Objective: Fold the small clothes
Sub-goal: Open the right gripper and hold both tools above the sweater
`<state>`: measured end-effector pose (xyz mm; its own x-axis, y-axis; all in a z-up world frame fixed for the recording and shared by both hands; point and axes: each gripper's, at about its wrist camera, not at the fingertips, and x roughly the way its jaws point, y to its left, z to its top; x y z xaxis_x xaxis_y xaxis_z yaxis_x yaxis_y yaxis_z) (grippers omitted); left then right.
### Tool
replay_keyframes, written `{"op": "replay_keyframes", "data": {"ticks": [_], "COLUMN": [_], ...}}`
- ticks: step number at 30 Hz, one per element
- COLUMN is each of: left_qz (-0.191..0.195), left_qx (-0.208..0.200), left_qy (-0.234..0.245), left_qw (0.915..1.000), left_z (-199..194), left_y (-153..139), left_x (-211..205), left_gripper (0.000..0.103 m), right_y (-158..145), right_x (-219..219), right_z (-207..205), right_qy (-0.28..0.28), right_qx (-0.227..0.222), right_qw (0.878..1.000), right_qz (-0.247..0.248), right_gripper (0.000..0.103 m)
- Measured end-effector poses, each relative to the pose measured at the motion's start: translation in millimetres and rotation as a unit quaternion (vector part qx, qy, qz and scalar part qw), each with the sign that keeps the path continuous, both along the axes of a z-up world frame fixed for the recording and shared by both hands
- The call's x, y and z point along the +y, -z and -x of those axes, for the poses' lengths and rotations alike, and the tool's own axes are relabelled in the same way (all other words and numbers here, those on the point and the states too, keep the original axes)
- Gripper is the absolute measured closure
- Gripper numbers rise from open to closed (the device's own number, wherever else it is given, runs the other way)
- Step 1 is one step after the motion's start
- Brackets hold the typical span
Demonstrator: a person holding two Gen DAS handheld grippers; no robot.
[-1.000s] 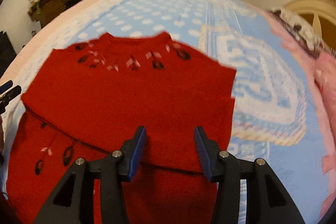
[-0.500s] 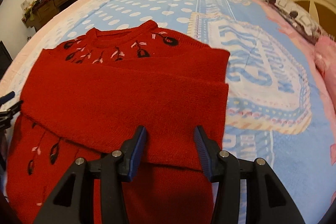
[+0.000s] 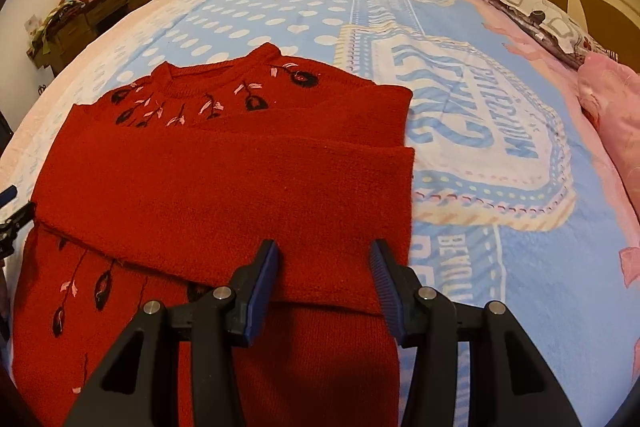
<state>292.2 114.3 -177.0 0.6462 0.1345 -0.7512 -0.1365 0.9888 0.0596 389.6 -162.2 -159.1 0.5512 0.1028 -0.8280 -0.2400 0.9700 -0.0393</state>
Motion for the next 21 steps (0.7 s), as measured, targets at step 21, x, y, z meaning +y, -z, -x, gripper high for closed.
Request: {"op": "replay_keyframes", "data": {"ticks": [21], "left_qz": [0.011], "left_qx": [-0.078], "left_qy": [0.029], "left_qw": [0.9964], "left_z": [73], "left_y": [-65], "left_x": [-22], "left_gripper": [0.0], "right_y": [-26], "right_x": [7], "right_z": [75], "right_qy": [-0.015], "right_qx": [-0.032], "right_qw": [0.999], "right_qz": [-0.003], "right_gripper": [0.048]}}
